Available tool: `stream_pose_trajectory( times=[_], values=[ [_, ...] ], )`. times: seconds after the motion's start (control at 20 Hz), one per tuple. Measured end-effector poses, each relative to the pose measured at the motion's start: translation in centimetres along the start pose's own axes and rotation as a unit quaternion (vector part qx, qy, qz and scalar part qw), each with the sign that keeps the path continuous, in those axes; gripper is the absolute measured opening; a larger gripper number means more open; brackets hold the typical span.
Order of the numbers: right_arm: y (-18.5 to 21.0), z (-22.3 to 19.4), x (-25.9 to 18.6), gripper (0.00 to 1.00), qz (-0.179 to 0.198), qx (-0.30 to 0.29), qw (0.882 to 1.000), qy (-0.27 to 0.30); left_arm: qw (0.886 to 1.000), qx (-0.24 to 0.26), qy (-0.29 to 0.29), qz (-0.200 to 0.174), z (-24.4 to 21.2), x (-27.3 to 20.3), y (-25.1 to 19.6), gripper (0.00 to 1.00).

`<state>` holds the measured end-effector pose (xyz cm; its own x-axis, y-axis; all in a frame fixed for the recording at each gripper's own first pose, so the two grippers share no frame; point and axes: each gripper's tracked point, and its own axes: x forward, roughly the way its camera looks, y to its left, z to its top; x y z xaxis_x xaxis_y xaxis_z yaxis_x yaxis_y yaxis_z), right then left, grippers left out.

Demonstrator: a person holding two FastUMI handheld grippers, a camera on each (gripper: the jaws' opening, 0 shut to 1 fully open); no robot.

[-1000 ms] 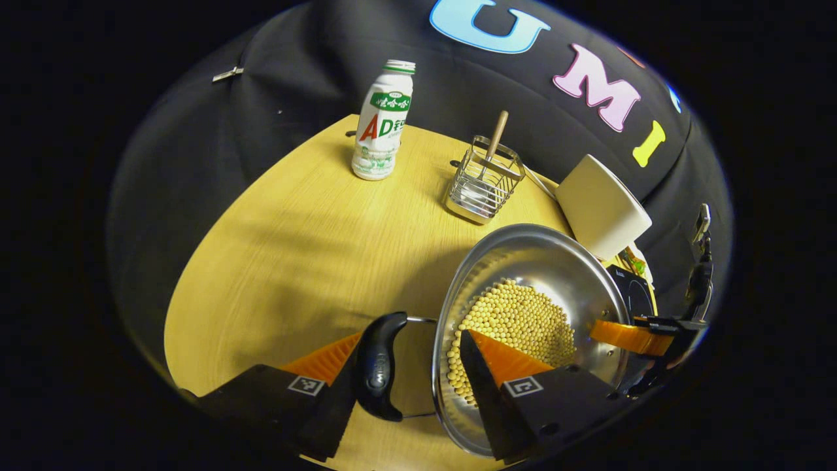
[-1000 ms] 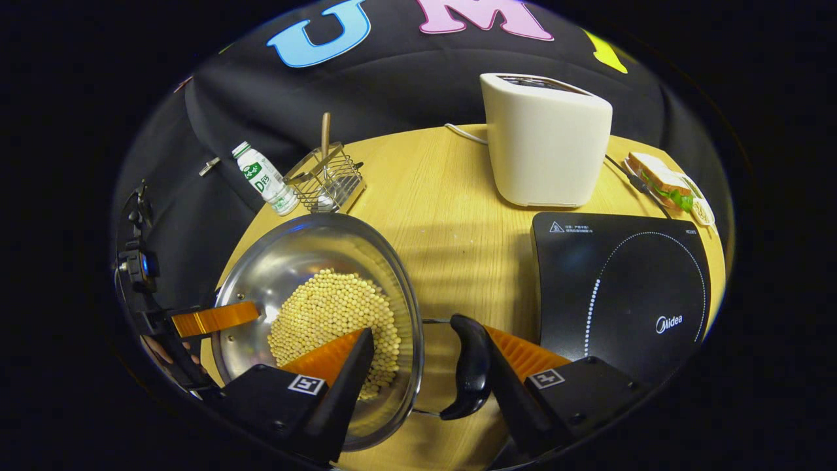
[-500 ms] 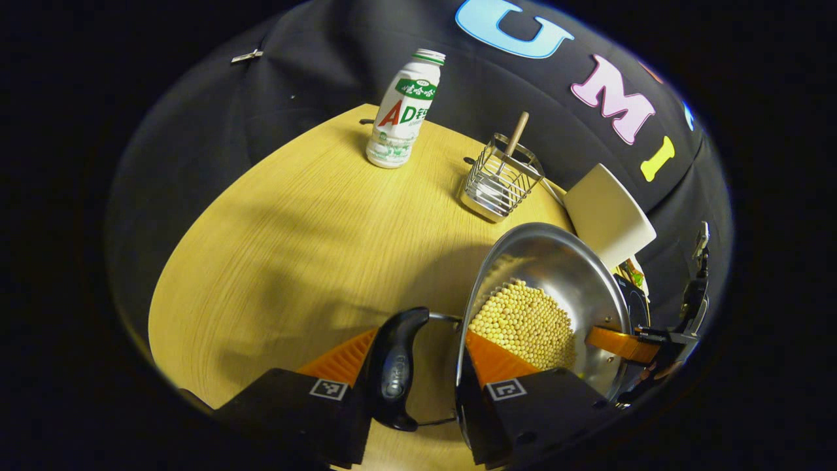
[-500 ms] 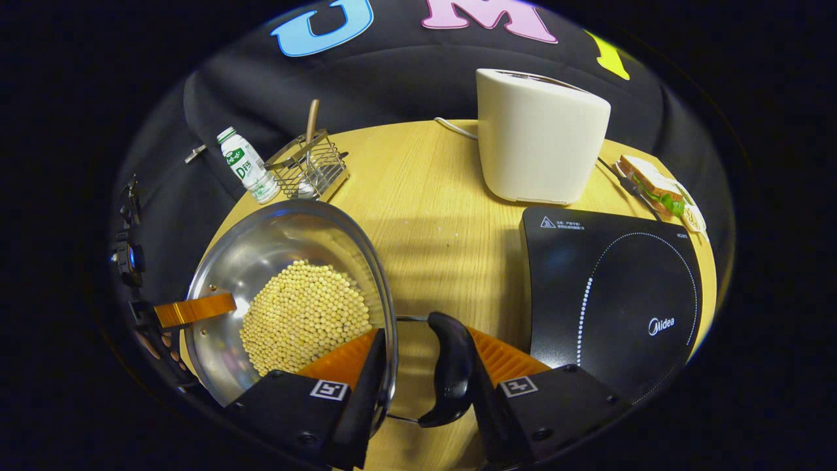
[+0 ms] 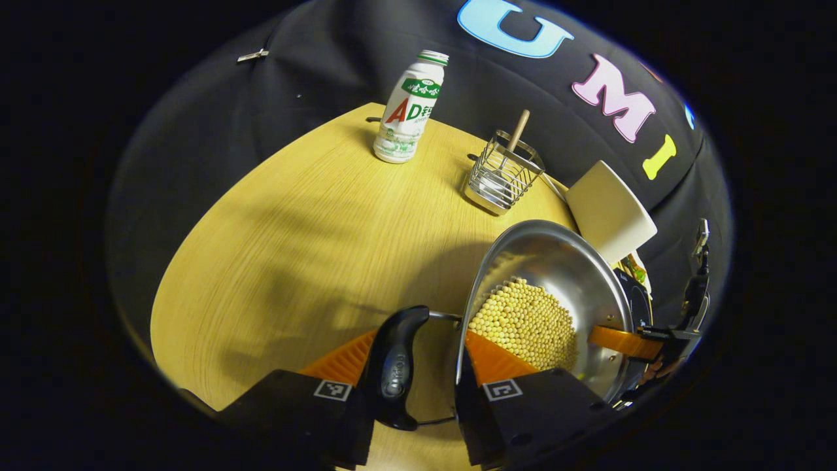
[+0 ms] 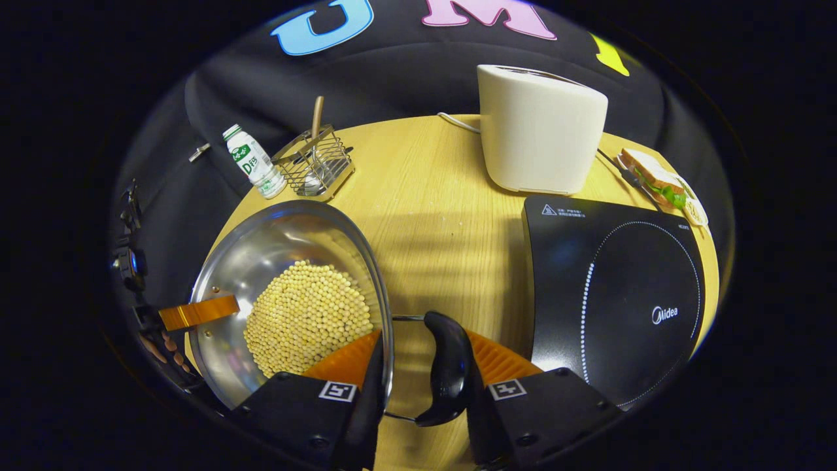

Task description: First push the handle of the pot to place it horizontally, then grasp the pot with both hands and set it on the induction cooktop.

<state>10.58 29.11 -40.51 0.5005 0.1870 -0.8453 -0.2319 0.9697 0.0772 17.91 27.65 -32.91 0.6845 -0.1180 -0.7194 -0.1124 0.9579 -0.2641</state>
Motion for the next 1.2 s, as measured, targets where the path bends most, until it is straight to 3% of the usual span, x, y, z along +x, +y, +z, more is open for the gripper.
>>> stream_pose_trajectory(
  times=[0.05, 0.1, 0.55, 1.2],
  values=[
    [-0.1, -0.1, -0.3, 0.54, 0.000, 0.003, 1.000, -0.001, 1.000, 0.000, -0.003, 0.001, -0.1, -0.4, -0.1, 0.56],
    [-0.1, 0.0, -0.9, 0.58, 0.000, 0.000, 1.000, -0.009, 1.000, 0.001, -0.002, -0.001, -0.3, -0.8, -0.3, 0.57],
    [-1.0, 2.3, -6.5, 0.58, 0.006, 0.006, 0.999, -0.048, 0.999, 0.018, -0.025, -0.011, 1.2, -5.0, -3.7, 0.57],
    [-11.6, 3.7, -15.8, 0.58, -0.031, 0.065, 0.993, -0.098, 0.994, 0.084, -0.028, -0.060, 1.6, -7.2, -16.9, 0.57]
  ],
)
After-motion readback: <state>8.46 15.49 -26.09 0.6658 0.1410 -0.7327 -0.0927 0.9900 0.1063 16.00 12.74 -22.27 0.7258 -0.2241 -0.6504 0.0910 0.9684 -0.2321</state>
